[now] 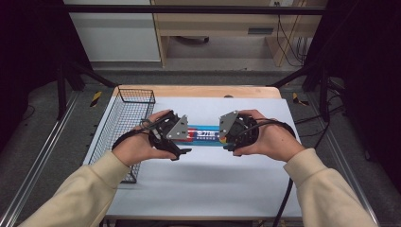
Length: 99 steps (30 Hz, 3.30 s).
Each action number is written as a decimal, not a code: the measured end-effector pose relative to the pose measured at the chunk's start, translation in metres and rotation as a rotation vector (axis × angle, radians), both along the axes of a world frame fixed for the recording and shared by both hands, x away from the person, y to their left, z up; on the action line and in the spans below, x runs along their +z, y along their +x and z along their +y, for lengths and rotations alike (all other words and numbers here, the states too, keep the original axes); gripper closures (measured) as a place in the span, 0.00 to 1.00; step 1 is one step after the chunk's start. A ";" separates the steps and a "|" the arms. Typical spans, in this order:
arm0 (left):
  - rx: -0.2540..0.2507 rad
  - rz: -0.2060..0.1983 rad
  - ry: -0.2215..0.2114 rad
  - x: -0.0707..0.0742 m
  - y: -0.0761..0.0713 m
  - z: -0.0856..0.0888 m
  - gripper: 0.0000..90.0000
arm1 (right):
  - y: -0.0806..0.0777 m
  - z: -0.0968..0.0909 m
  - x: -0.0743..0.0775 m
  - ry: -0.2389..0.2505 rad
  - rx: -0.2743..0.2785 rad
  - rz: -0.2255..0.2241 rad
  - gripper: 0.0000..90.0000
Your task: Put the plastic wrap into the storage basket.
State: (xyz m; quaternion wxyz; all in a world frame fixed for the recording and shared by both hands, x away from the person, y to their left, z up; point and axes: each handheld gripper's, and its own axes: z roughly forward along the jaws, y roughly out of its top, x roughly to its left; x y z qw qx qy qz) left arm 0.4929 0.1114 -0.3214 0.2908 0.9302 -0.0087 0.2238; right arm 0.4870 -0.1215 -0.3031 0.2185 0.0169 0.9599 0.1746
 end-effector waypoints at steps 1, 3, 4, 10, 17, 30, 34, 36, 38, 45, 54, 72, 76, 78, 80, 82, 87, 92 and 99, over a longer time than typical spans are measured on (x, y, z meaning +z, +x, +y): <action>-0.002 -0.003 0.005 0.000 0.001 -0.001 0.16 | 0.001 0.000 0.000 0.002 -0.002 0.006 0.35; -0.001 -0.002 0.005 0.001 0.003 -0.002 0.17 | 0.001 0.001 0.001 0.002 -0.001 0.004 0.35; 0.002 0.002 0.001 0.001 0.004 -0.003 0.17 | 0.001 0.001 0.001 0.007 0.001 0.006 0.35; -0.002 0.008 0.016 0.001 0.006 -0.006 0.22 | -0.001 0.004 0.002 0.008 0.012 0.008 0.35; -0.001 -0.003 0.074 -0.002 0.007 -0.009 0.29 | -0.001 0.006 0.002 -0.004 0.013 0.004 0.35; 0.005 -0.014 0.081 -0.002 0.000 -0.009 0.32 | -0.001 0.006 0.001 0.007 0.024 0.021 0.35; 0.009 -0.017 0.078 -0.001 -0.002 -0.009 0.32 | -0.001 0.005 0.001 0.009 0.032 0.017 0.35; 0.011 -0.016 0.078 -0.002 -0.003 -0.009 0.32 | -0.001 0.005 0.000 0.010 0.027 0.025 0.35; 0.010 -0.021 0.078 -0.002 -0.004 -0.009 0.32 | -0.001 0.004 -0.001 0.013 0.034 0.025 0.35; 0.018 -0.024 0.069 -0.005 -0.007 -0.008 0.33 | -0.001 0.005 -0.003 0.012 0.042 0.024 0.35; 0.023 -0.030 0.080 -0.005 -0.011 -0.007 0.33 | -0.001 0.007 -0.005 0.004 0.055 0.014 0.34; 0.059 -0.023 0.090 -0.014 -0.007 -0.001 0.33 | -0.010 -0.015 -0.012 0.051 -0.012 -0.078 0.07; 0.078 -0.014 0.080 -0.017 -0.006 0.003 0.34 | -0.018 -0.033 -0.008 0.111 -0.049 -0.113 0.07; 0.086 -0.008 0.073 -0.019 -0.005 0.007 0.34 | -0.022 -0.041 -0.008 0.137 -0.081 -0.133 0.07; 0.095 -0.006 0.070 -0.020 -0.005 0.010 0.34 | -0.026 -0.050 -0.008 0.163 -0.116 -0.145 0.07; 0.102 -0.008 0.068 -0.020 -0.005 0.014 0.34 | -0.030 -0.059 -0.008 0.189 -0.147 -0.175 0.06; 0.125 -0.008 0.050 -0.020 -0.007 0.026 0.34 | -0.035 -0.075 -0.020 0.212 -0.230 -0.174 0.06; 0.157 -0.007 0.029 -0.016 -0.010 0.042 0.34 | -0.037 -0.077 -0.046 0.240 -0.326 -0.182 0.08; 0.205 -0.014 -0.017 -0.009 -0.015 0.063 0.34 | -0.036 -0.054 -0.087 0.257 -0.484 -0.173 0.15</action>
